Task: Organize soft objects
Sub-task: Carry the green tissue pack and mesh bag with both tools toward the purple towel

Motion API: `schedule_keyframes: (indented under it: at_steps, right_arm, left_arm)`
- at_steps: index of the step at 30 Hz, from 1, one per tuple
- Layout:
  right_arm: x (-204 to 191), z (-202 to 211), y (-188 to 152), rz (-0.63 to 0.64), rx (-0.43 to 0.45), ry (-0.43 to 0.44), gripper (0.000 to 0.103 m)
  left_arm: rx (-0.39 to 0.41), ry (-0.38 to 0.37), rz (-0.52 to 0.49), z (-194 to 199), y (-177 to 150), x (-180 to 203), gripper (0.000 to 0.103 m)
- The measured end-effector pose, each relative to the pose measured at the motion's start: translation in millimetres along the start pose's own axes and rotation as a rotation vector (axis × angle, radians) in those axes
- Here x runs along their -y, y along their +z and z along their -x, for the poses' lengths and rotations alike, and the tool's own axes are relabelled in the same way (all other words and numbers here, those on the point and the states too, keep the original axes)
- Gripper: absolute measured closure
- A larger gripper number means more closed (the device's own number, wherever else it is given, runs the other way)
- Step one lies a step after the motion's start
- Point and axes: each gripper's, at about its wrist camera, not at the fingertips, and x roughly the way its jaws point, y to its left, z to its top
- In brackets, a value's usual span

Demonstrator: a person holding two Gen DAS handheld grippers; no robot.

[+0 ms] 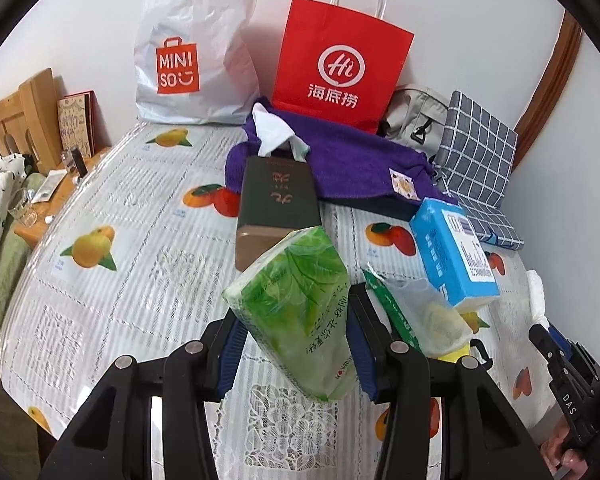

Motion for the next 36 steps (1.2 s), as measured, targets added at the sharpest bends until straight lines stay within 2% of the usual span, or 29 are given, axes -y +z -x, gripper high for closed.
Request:
schedule_keyframes:
  at_steps: [15,22,36]
  right_arm:
    - [-1,-9,26,-0.018,0.005,0.010,0.079]
    - [-2,-25,45,-0.013,-0.020,0.018,0.079]
    - [-11,-50,91,0.007,0.003,0.062,0.078]
  left_arm:
    - [0.010,0.021,-0.006,-7,19,-4,0.058]
    - [0.024,0.021,-0.018,-10,33,0,0.058]
    - [0.037,0.029,-0.066,-28,68,13,0.058]
